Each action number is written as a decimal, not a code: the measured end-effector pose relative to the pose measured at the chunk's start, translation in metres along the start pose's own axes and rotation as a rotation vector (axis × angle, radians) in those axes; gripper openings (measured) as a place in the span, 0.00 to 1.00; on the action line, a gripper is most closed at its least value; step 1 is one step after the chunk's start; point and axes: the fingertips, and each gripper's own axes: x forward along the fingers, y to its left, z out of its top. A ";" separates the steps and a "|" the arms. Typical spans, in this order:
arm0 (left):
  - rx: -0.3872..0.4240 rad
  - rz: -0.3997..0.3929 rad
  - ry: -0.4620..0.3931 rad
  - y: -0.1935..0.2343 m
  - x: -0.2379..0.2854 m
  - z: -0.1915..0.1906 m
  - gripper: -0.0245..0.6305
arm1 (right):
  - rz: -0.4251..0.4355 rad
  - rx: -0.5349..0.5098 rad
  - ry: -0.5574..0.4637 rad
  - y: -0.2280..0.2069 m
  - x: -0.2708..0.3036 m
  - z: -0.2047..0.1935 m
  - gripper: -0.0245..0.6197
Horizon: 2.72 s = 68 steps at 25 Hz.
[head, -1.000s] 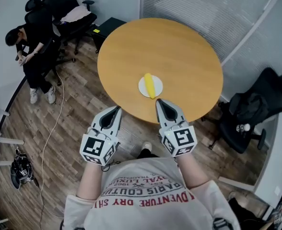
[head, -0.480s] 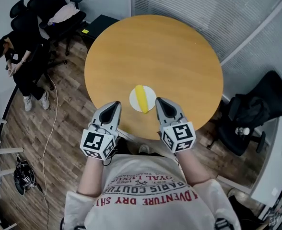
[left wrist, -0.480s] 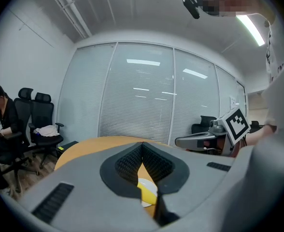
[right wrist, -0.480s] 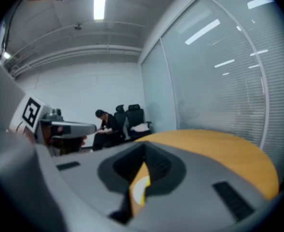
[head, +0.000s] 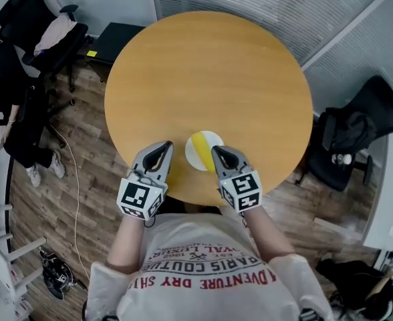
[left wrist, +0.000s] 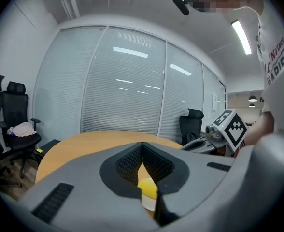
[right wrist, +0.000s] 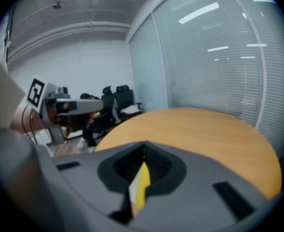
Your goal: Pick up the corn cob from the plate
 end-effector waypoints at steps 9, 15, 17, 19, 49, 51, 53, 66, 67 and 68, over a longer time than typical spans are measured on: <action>-0.040 -0.117 0.097 0.040 0.028 -0.046 0.09 | -0.033 0.113 0.273 -0.004 0.065 -0.074 0.39; -0.064 -0.162 0.143 0.053 0.038 -0.070 0.09 | -0.070 0.134 0.479 -0.010 0.093 -0.120 0.46; -0.066 -0.172 0.154 0.056 0.040 -0.075 0.09 | -0.091 0.138 0.533 -0.012 0.097 -0.131 0.46; -0.070 -0.178 0.164 0.059 0.040 -0.079 0.09 | -0.113 0.146 0.574 -0.014 0.099 -0.140 0.46; 0.035 -0.164 0.056 0.017 0.036 0.003 0.09 | -0.151 0.081 0.021 -0.031 0.018 0.035 0.45; 0.045 -0.161 0.028 0.012 0.034 0.018 0.09 | -0.154 0.077 -0.045 -0.031 0.002 0.054 0.45; 0.055 -0.155 -0.003 0.006 0.033 0.034 0.09 | -0.156 0.070 -0.109 -0.032 -0.015 0.072 0.45; 0.104 -0.138 -0.135 -0.027 0.029 0.096 0.09 | -0.153 0.038 -0.348 -0.039 -0.086 0.131 0.45; 0.107 -0.137 -0.138 -0.028 0.028 0.098 0.09 | -0.154 0.036 -0.353 -0.039 -0.087 0.132 0.45; 0.110 -0.136 -0.141 -0.030 0.028 0.099 0.09 | -0.154 0.032 -0.358 -0.039 -0.088 0.133 0.45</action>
